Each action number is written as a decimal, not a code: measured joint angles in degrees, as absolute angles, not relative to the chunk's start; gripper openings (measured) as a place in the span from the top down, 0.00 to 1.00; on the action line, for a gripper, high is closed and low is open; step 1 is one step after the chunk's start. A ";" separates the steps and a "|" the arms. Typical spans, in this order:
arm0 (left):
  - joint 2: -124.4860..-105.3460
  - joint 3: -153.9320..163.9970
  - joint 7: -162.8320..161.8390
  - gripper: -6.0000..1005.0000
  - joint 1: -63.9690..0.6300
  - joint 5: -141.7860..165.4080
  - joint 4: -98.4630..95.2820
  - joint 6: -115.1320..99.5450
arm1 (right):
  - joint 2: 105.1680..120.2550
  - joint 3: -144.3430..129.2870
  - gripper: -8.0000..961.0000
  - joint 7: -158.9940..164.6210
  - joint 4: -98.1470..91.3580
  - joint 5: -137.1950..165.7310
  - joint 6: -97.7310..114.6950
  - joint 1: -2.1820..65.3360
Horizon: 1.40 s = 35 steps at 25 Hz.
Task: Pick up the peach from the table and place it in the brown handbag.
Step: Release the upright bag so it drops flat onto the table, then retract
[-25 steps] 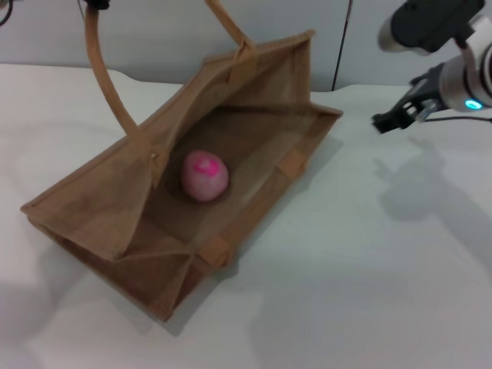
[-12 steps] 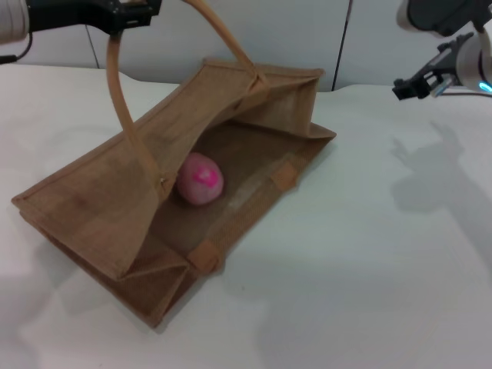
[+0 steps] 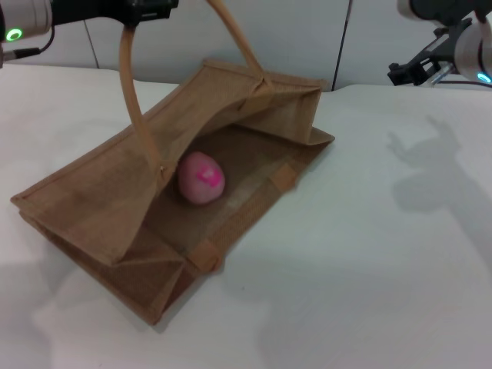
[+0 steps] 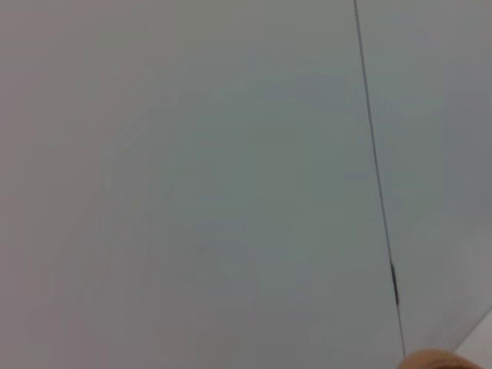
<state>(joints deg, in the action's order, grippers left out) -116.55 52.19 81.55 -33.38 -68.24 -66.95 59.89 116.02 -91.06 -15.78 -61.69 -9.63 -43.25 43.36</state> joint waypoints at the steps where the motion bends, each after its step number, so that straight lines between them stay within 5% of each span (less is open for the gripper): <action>1: -116.58 52.19 82.16 0.25 -33.45 -68.78 -66.75 59.71 | 116.02 -90.98 0.07 -15.78 -61.70 -9.63 -43.24 43.37; 17: -116.66 53.09 95.71 0.14 -38.84 -78.59 -51.41 64.08 | 116.02 -90.82 0.07 -15.73 -61.12 -9.60 -43.07 43.85; 35: -116.64 54.69 102.03 0.15 -39.84 -83.68 -45.97 70.53 | 115.93 -90.79 0.07 -15.73 -59.49 -9.63 -42.33 44.49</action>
<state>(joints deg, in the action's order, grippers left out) -116.64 54.69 102.03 -39.84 -83.68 -45.97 70.53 115.93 -90.79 -15.73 -59.49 -9.63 -42.33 44.49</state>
